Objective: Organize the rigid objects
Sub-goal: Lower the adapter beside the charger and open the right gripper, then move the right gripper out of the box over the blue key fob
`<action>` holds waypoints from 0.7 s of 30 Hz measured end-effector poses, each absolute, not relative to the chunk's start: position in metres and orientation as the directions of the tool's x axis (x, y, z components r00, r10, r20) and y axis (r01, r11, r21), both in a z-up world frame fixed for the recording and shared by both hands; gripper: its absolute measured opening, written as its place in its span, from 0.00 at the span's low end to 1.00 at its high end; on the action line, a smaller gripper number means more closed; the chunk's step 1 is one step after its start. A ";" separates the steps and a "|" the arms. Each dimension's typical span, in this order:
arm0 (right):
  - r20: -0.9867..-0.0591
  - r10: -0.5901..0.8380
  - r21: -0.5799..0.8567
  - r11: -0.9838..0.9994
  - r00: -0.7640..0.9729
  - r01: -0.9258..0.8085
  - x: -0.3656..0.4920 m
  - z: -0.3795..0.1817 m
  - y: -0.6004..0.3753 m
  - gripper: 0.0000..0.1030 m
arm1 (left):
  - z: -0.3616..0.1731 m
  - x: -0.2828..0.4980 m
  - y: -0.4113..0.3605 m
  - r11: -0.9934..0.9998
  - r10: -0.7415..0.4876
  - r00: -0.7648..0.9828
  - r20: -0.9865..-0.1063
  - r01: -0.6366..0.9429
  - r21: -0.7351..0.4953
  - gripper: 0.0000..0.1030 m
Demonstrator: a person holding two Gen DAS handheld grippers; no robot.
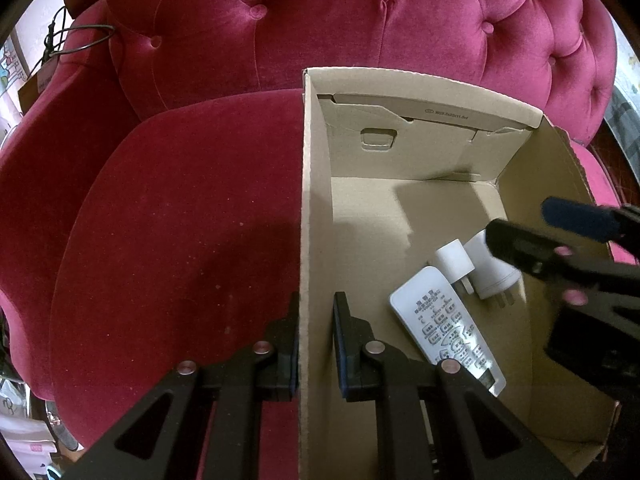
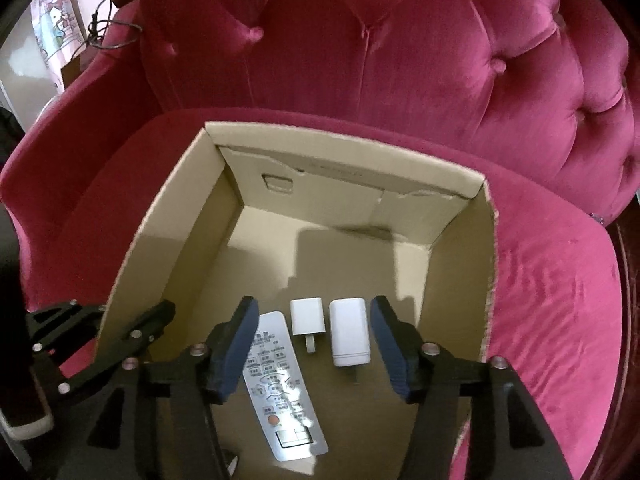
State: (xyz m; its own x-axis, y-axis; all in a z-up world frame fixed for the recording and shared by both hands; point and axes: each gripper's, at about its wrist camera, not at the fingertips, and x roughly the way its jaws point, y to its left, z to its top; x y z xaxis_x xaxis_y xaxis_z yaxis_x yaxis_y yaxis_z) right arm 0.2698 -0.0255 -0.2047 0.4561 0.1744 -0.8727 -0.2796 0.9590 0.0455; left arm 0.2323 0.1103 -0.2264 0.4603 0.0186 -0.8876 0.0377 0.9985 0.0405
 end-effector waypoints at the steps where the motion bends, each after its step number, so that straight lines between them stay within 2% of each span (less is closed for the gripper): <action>1: -0.869 0.175 0.045 0.959 0.463 -0.278 0.269 -0.201 -0.027 0.67 | -0.227 0.232 0.110 0.998 0.020 0.460 -0.888 0.037 0.042 0.14; 5: -0.858 0.167 0.034 0.962 0.485 -0.271 0.265 -0.188 -0.034 0.78 | -0.227 0.233 0.109 0.998 0.022 0.460 -0.888 0.036 0.043 0.14; 10: -0.848 0.165 0.034 0.965 0.504 -0.259 0.262 -0.178 -0.044 0.95 | -0.227 0.233 0.109 0.998 0.024 0.460 -0.888 0.036 0.045 0.14; 14: -0.837 0.163 0.032 0.967 0.522 -0.251 0.259 -0.171 -0.054 1.00 | -0.226 0.233 0.110 0.999 0.018 0.459 -0.888 0.035 0.039 0.14; 21: -0.833 0.137 0.017 0.975 0.536 -0.222 0.256 -0.165 -0.078 1.00 | -0.226 0.233 0.112 0.998 0.018 0.460 -0.888 0.039 0.041 0.14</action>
State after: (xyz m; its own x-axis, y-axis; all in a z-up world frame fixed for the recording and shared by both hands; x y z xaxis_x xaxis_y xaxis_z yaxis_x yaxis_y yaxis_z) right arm 0.2559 -0.0784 -0.1645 0.5365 0.1368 -0.8327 -0.2220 0.9749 0.0171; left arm 0.2327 0.1118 -0.2257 0.4600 0.0182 -0.8877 0.0388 0.9984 0.0405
